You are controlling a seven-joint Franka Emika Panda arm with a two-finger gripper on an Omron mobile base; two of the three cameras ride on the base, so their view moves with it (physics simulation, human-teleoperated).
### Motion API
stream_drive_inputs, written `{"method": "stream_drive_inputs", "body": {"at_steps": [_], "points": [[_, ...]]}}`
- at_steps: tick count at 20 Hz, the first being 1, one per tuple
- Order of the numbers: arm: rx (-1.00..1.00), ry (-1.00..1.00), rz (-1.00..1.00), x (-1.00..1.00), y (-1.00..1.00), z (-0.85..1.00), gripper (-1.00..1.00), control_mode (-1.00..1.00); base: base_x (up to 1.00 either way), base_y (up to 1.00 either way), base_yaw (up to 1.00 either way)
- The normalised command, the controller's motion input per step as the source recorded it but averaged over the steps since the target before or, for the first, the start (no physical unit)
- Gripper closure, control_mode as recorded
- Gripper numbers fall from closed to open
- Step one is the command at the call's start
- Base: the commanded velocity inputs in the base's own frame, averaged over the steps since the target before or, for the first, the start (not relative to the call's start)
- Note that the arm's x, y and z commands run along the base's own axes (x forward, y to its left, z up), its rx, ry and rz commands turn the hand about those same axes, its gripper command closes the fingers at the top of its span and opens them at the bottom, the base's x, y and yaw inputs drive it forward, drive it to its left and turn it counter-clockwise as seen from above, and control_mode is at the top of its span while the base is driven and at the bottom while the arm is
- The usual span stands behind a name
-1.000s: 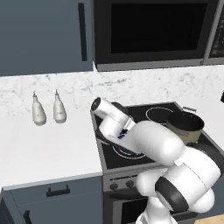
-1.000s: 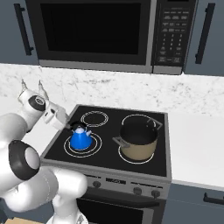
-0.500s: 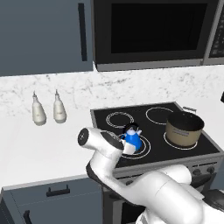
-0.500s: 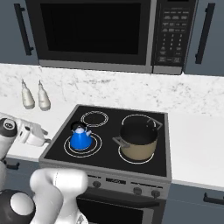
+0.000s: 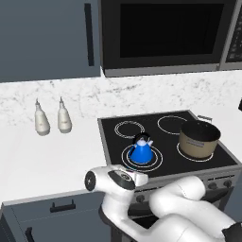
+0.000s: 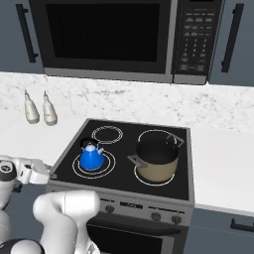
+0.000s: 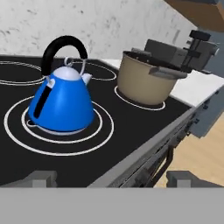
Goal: Pick the kettle from the counter and place it on a stove burner. Then turn the burner on.
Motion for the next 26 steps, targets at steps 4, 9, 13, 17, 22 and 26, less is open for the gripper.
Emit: {"method": "stream_drive_inputs", "body": {"at_steps": [4,9,13,17,22,26], "points": [[-0.14,-0.05,0.04,-0.1,0.53,-0.81,-1.0,-1.0,0.0,0.0,0.0],[-0.06,-0.2,0.02,0.0,0.49,-0.52,-1.0,-1.0,0.0,0.0,0.0],[-0.01,-0.21,0.0,0.0,0.39,-0.5,-1.0,-1.0,0.0,0.0,0.0],[0.0,-0.13,0.0,0.0,0.33,-0.71,-1.0,-1.0,0.0,0.0,0.0],[0.0,-0.06,0.0,0.0,0.11,-0.29,-1.0,-1.0,0.0,0.0,0.0],[0.0,-0.07,0.15,-0.19,0.0,-0.31,-1.0,-1.0,0.0,0.0,0.0]]}}
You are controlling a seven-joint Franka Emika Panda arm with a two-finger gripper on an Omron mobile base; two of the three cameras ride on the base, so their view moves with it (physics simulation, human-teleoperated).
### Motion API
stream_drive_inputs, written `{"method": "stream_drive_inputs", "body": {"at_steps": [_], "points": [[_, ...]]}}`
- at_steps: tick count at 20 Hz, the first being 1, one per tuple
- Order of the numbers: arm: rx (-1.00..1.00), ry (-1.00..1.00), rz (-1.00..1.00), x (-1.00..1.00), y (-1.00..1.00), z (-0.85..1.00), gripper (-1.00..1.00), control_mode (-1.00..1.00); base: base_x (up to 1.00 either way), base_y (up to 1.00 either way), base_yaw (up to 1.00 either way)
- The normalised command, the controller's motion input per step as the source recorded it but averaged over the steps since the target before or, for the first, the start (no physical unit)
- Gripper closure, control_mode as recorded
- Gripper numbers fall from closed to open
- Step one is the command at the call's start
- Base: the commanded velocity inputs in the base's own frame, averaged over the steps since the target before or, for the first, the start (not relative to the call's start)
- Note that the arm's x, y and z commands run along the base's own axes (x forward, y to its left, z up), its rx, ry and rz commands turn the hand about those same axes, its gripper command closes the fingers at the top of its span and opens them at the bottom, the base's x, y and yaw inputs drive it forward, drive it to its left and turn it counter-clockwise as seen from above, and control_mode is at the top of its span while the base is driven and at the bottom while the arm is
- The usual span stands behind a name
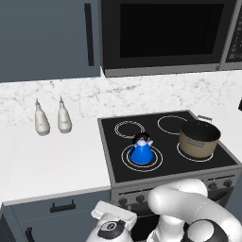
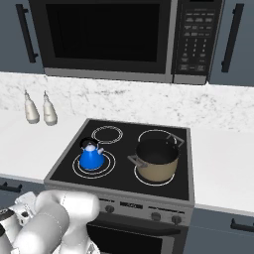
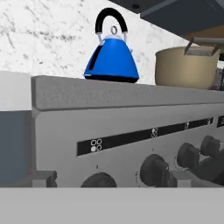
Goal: Pick the kettle from the counter and place it on a stove burner. Then turn the burner on.
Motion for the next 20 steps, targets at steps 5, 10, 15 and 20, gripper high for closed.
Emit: {"method": "stream_drive_inputs", "body": {"at_steps": [5,10,15,20], "points": [[0.0,-0.14,0.2,-0.04,-0.11,-0.16,-1.0,-1.0,0.0,0.0,0.0],[0.06,-0.1,0.22,0.11,-0.55,-0.01,-1.0,-1.0,0.0,0.0,0.0],[0.05,0.0,0.14,0.06,-0.27,0.0,-1.0,-1.0,0.0,0.0,0.0],[0.0,0.0,0.01,0.09,0.0,-0.05,-1.0,-1.0,0.0,0.0,0.0]]}}
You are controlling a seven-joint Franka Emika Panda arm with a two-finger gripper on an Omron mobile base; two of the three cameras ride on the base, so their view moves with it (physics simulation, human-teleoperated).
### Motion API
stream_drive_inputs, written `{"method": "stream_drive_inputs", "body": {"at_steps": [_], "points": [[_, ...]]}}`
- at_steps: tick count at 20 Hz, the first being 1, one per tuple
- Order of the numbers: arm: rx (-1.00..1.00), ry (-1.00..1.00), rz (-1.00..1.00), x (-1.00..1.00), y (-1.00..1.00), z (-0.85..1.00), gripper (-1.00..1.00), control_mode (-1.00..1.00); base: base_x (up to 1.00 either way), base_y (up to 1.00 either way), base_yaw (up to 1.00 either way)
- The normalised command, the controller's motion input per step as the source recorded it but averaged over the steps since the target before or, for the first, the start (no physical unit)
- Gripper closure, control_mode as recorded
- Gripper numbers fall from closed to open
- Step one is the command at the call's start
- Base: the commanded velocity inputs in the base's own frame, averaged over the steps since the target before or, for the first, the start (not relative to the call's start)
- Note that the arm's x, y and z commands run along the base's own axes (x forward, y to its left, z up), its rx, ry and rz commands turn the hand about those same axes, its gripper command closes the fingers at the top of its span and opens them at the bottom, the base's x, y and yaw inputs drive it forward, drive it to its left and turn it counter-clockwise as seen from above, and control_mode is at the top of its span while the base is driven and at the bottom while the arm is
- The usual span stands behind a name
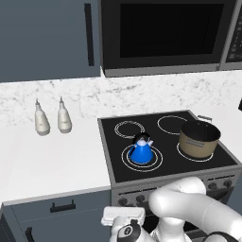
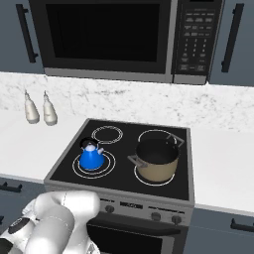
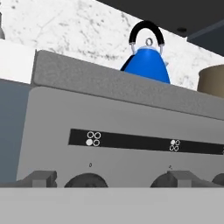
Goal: Pick the kettle from the counter and place it on a stove burner. Then turn the burner on.
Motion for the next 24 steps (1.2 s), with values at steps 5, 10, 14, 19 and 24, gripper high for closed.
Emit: {"method": "stream_drive_inputs", "body": {"at_steps": [5,10,14,19,24], "points": [[0.01,0.0,0.06,0.12,-0.03,-0.13,-1.0,-1.0,0.0,0.0,0.0],[0.0,0.0,0.09,0.01,0.0,-0.32,-1.0,-1.0,0.0,0.0,0.0],[0.0,-0.01,0.07,0.04,0.0,-0.26,-1.0,-1.0,0.0,0.0,0.0],[0.0,-0.04,0.03,0.13,0.0,-0.08,-1.0,-1.0,0.0,0.0,0.0],[0.0,-0.01,0.0,0.05,0.0,-0.01,-1.0,-1.0,0.0,0.0,0.0]]}}
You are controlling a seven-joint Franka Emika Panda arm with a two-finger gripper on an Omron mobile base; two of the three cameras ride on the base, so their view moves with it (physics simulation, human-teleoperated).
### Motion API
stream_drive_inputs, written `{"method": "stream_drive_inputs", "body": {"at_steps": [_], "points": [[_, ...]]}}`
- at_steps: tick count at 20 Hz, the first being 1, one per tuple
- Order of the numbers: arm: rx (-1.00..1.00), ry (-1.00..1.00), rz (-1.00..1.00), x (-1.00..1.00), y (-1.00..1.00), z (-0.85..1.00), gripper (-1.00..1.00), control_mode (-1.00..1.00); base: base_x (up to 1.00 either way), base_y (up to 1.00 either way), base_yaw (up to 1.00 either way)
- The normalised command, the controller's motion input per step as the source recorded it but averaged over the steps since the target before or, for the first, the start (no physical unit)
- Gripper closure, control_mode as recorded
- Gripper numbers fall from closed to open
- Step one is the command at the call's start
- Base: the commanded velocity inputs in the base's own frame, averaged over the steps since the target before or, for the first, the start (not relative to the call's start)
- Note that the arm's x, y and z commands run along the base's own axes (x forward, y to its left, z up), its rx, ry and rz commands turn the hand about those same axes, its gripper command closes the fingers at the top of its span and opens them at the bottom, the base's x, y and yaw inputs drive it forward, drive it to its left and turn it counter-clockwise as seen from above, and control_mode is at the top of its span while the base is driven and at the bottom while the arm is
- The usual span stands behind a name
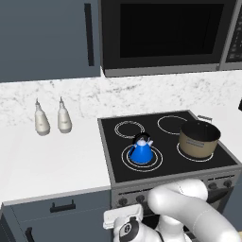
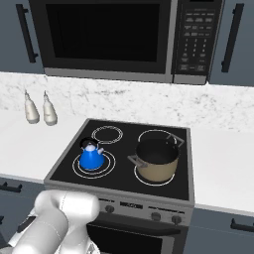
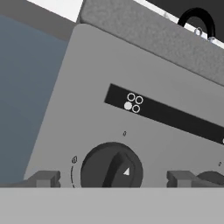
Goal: Pick the kettle from the counter and place it on a stove burner. Then turn the burner on.
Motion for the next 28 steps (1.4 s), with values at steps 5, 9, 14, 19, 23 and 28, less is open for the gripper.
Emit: {"method": "stream_drive_inputs", "body": {"at_steps": [5,9,14,19,23,28], "points": [[0.0,0.0,0.0,0.0,0.0,0.0,1.0,-1.0,0.0,0.0,0.0],[0.0,0.0,0.0,0.0,0.0,0.0,1.0,-1.0,0.0,0.0,0.0],[-0.01,0.01,0.0,0.02,0.02,0.01,1.0,-1.0,0.0,0.0,0.0],[-0.19,0.1,0.0,0.11,0.23,0.0,1.0,-1.0,0.0,0.0,0.0],[-0.31,0.14,0.0,0.06,0.32,0.0,1.0,-1.0,0.0,0.0,0.0],[-0.35,0.11,0.0,0.08,0.4,0.01,1.0,-1.0,0.0,0.0,0.0]]}}
